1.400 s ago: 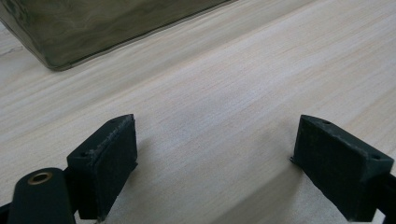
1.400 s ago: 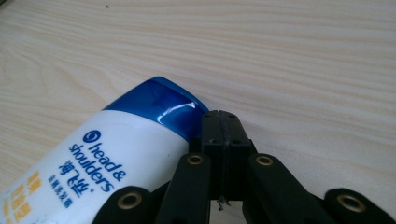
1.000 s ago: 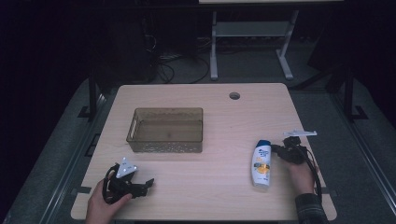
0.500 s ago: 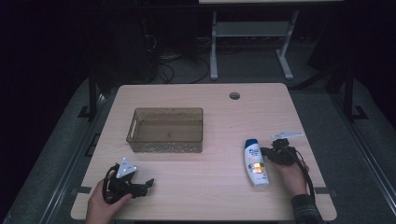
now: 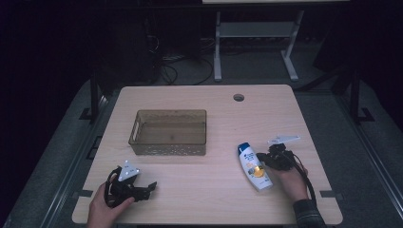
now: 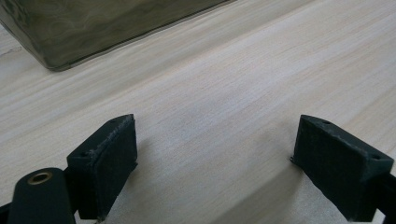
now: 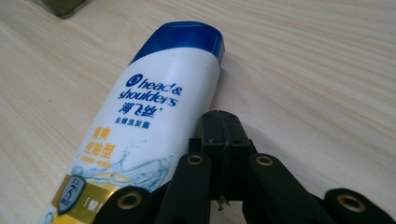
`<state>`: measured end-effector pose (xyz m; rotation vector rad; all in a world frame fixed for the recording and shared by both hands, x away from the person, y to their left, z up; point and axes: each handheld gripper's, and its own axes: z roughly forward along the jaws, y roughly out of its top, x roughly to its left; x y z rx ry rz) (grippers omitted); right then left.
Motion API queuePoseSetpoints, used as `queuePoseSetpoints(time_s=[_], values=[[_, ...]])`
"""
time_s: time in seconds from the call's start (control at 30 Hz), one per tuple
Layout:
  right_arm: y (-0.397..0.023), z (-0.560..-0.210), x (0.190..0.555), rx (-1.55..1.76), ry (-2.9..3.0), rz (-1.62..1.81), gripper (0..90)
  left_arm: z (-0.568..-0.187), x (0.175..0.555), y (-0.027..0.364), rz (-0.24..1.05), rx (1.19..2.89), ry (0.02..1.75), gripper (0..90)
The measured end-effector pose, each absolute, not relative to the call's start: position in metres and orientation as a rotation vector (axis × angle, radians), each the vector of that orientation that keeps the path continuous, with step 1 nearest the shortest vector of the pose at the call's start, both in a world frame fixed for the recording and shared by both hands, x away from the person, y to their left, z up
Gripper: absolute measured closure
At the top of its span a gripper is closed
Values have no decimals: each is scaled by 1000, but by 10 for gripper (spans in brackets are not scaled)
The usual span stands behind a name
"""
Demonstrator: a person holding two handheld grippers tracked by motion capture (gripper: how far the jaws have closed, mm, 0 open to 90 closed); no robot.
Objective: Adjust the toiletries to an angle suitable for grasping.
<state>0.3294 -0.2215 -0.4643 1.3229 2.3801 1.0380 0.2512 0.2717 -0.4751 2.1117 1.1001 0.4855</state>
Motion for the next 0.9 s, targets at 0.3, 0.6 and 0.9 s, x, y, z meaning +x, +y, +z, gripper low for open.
queuePoseSetpoints(time_s=[0.3, 0.6, 0.9], values=[[-210, -463, 326, 1271, 2424, 1046, 895, -475, 251, 272, 486, 2112, 1100, 124], [-212, -462, 326, 1302, 2406, 1060, 840, -475, 251, 272, 485, 2110, 1102, 124], [-219, -453, 324, 1352, 2379, 1088, 579, -475, 251, 272, 486, 2113, 1099, 124]])
